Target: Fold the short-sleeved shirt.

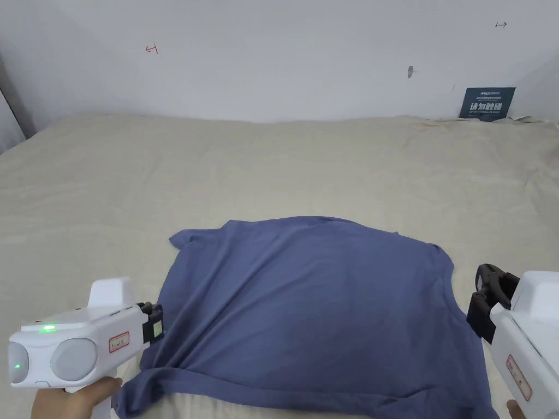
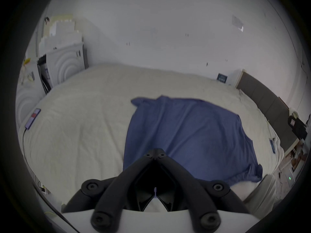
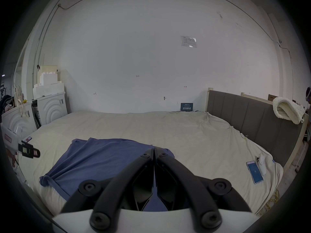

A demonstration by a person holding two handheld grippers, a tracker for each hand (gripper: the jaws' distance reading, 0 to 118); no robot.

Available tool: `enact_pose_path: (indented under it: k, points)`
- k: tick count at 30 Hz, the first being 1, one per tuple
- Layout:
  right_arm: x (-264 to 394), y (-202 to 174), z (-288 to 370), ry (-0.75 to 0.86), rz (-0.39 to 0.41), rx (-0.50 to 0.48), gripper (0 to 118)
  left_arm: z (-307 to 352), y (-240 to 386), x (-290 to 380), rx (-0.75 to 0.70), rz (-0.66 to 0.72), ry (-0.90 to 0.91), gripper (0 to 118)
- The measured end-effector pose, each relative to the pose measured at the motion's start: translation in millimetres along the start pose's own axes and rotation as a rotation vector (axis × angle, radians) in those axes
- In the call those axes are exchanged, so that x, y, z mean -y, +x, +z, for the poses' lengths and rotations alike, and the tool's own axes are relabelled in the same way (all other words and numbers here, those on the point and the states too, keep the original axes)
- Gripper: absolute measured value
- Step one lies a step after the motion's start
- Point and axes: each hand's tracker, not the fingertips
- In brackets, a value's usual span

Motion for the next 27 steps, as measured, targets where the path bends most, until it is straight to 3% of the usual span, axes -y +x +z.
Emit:
enact_pose_path:
  k: [3,5,7,9,12,14,20,22,24,27]
  points:
    - [1,0,-1,-0.008,0.003,-0.004,0,-12,-12,11,-0.008,0.019,-0.119,0]
    - [3,0,-2,-0.015,0.004,-0.007,0,-21,-20,22,0.001,0.04,-0.184,7]
    - [5,1,-2,-0.023,0.002,-0.008,0,-28,-27,31,-0.012,0.045,-0.216,32]
    - [7,1,-4,-0.032,0.0,-0.011,0,-31,-32,40,-0.02,0.054,-0.246,66]
    - [11,1,-5,-0.048,-0.007,-0.017,0,-37,-40,49,-0.025,0.071,-0.265,85]
    - [14,0,-6,-0.057,-0.006,-0.02,0,-42,-43,54,-0.051,0.066,-0.288,90]
    - [19,-2,-6,-0.08,-0.011,-0.031,0,-51,-52,65,-0.107,0.054,-0.321,88]
    - [20,-2,-5,-0.083,-0.009,-0.034,0,-50,-52,65,-0.103,0.05,-0.316,67]
    - [19,-1,-4,-0.084,-0.007,-0.034,0,-49,-52,65,-0.093,0.055,-0.32,34]
    - [19,3,-3,-0.086,-0.01,-0.028,0,-51,-51,66,-0.053,0.071,-0.329,12]
